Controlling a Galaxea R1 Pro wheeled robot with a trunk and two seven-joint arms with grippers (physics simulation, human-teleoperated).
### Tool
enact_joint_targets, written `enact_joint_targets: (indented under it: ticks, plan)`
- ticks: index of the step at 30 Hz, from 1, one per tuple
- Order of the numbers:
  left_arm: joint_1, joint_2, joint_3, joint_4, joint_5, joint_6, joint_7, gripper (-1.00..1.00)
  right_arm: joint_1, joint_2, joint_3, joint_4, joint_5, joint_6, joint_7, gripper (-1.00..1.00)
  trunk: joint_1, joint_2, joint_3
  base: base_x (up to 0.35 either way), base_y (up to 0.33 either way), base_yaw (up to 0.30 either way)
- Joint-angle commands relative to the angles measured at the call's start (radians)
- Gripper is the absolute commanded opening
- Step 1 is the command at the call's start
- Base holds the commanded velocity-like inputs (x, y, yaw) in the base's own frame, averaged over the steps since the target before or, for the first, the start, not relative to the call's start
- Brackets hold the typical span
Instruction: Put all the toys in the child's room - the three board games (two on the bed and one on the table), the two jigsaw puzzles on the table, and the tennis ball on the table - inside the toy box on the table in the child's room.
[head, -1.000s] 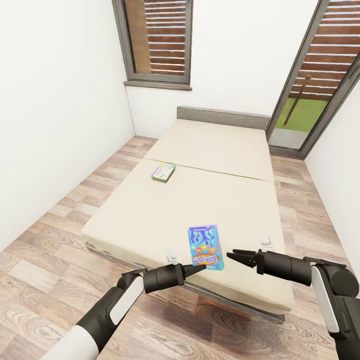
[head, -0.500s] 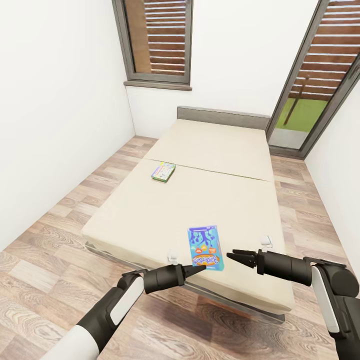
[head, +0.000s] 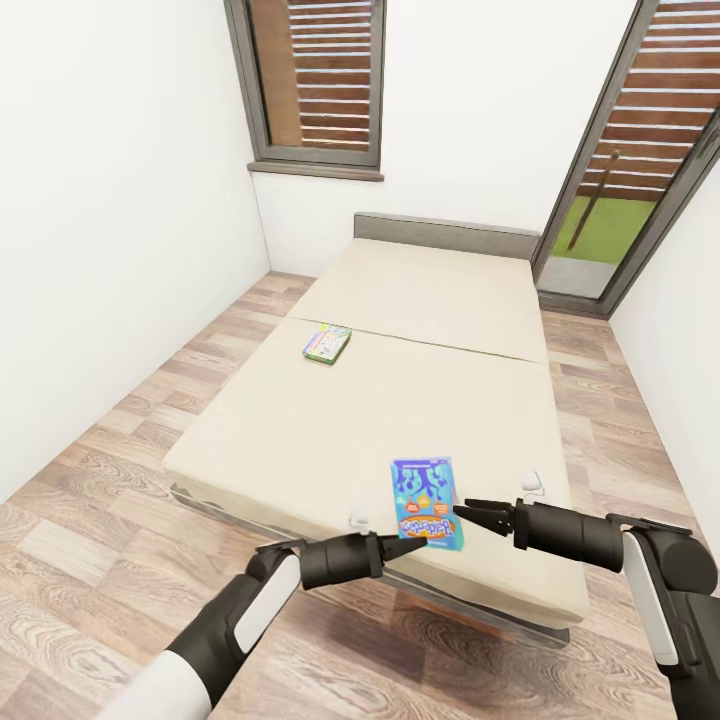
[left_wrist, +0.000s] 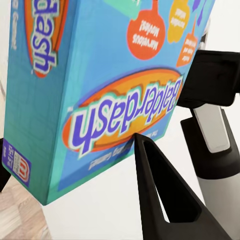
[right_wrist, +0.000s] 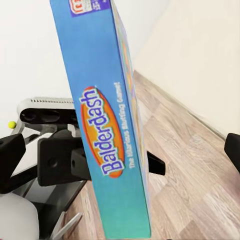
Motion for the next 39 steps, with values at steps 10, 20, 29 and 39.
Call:
enact_joint_targets:
  ticks: [10, 20, 29, 39]
  plan:
    - [0.000, -0.025, -0.001, 0.006, -0.014, 0.009, 0.001, -1.00, -0.005, 0.005, 0.001, 0.001, 0.005, 0.004, 0.001, 1.00, 0.000, 0.000, -0.001, 0.000, 0.000, 0.000]
    - [0.000, -0.044, -0.002, 0.021, -0.019, 0.008, 0.003, -1.00, -0.008, 0.007, 0.003, 0.001, 0.008, 0.004, -0.005, 1.00, 0.000, 0.000, -0.001, 0.000, 0.000, 0.000]
    - [0.000, -0.057, -0.003, 0.024, -0.030, 0.008, 0.027, -1.00, -0.008, 0.013, 0.004, 0.001, 0.011, 0.004, -0.006, 1.00, 0.000, 0.000, -0.001, 0.000, 0.000, 0.000]
    - [0.000, -0.062, -0.003, 0.024, -0.037, 0.009, 0.041, -1.00, -0.008, 0.015, 0.006, 0.001, 0.011, 0.004, -0.007, 1.00, 0.000, 0.000, -0.001, 0.000, 0.000, 0.000]
